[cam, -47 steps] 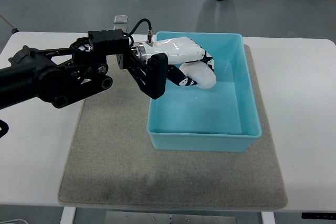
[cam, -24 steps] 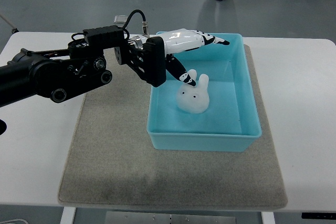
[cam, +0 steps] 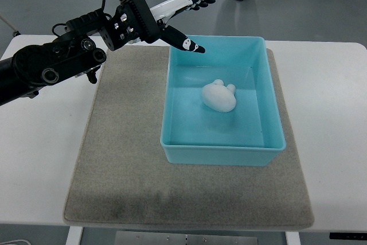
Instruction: Place white toy into blue box with left hand
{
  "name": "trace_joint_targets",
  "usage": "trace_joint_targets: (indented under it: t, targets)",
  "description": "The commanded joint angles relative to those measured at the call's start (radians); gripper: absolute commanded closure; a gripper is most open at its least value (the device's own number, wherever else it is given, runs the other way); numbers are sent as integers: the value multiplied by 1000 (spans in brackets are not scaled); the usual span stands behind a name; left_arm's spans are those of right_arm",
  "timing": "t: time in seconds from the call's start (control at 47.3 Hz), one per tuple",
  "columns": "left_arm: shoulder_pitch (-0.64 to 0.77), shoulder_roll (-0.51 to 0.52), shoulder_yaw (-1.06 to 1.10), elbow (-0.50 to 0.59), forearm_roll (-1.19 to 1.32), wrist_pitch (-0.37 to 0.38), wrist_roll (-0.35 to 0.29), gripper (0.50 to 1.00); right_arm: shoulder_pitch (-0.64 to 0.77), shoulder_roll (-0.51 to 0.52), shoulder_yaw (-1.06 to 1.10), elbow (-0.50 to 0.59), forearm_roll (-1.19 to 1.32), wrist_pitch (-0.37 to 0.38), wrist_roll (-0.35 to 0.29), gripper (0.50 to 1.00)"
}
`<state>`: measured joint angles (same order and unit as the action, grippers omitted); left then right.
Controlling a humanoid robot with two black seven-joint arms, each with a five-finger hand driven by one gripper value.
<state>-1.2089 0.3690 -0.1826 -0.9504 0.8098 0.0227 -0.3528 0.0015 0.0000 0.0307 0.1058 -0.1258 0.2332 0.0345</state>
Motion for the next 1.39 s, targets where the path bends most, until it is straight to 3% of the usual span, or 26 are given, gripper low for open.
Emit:
trace_joint_targets:
  t: [0.0,0.486,0.655,0.993,1.141,1.373]
  targets:
    - [-1,13,0,7,-98,-4,-2,508,0,0,0,0,0,0,1,564]
    - [6,103,3,16,-621,-104,0,506,0,0,0,0,0,0,1,562]
    - [12,134,15,59,-803,-216,0,506,0,0,0,0,0,0,1,564]
    - [91,143,29,272,-1008,-550,-2,506,0,0,0,0,0,0,-1,564]
    - [126,134,29,350,-1048,-634,0,506,0,0,0,0,0,0,1,564]
    - [169,125,29,415,-1083,-634,0,508,0,0,0,0,0,0,-1,564]
